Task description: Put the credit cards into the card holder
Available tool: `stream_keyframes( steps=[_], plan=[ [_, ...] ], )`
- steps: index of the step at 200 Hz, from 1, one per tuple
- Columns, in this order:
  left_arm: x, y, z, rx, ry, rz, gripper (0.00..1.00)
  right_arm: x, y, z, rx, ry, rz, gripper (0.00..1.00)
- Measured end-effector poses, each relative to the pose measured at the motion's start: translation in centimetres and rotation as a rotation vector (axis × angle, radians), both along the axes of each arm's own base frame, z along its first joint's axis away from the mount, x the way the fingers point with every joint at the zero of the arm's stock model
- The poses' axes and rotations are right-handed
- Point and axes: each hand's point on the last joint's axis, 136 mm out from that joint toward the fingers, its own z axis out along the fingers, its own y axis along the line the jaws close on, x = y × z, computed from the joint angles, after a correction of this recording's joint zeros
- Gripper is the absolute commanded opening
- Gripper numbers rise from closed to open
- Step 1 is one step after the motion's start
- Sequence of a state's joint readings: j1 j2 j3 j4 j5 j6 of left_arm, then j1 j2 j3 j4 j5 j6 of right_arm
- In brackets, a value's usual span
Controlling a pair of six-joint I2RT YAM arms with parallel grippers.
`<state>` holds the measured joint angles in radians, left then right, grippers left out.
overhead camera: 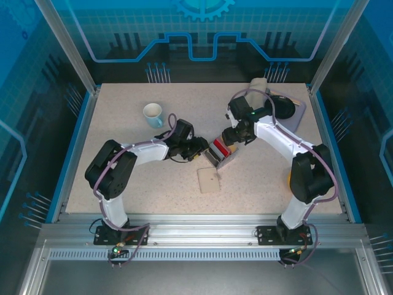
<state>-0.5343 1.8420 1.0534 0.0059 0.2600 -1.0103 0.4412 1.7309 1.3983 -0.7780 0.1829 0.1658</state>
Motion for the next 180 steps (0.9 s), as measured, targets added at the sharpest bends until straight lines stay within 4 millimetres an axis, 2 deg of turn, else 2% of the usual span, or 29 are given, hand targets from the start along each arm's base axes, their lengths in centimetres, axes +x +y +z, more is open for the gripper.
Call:
stream_keyframes(
  steps=[29, 65, 118, 136, 180],
  plan=[
    [-0.2, -0.2, -1.3, -0.001, 0.041, 0.003, 0.50, 0.2, 0.3, 0.4, -0.029, -0.010, 0.020, 0.70],
    [0.3, -0.8, -1.2, -0.029, 0.043, 0.003, 0.49, 0.8, 0.2, -0.5, -0.062, 0.008, 0.024, 0.70],
    [0.4, -1.1, -1.3, -0.042, 0.044, -0.003, 0.54, 0.5, 0.1, -1.3, -0.075, 0.035, 0.027, 0.70],
    [0.3, -1.2, -1.2, -0.047, 0.044, -0.007, 0.61, 0.5, 0.1, -1.3, -0.077, 0.036, 0.031, 0.70],
    [0.1, -1.9, -1.0, -0.054, 0.033, -0.024, 0.61, 0.5, -0.1, -1.6, -0.090, 0.041, 0.036, 0.70]
  ],
)
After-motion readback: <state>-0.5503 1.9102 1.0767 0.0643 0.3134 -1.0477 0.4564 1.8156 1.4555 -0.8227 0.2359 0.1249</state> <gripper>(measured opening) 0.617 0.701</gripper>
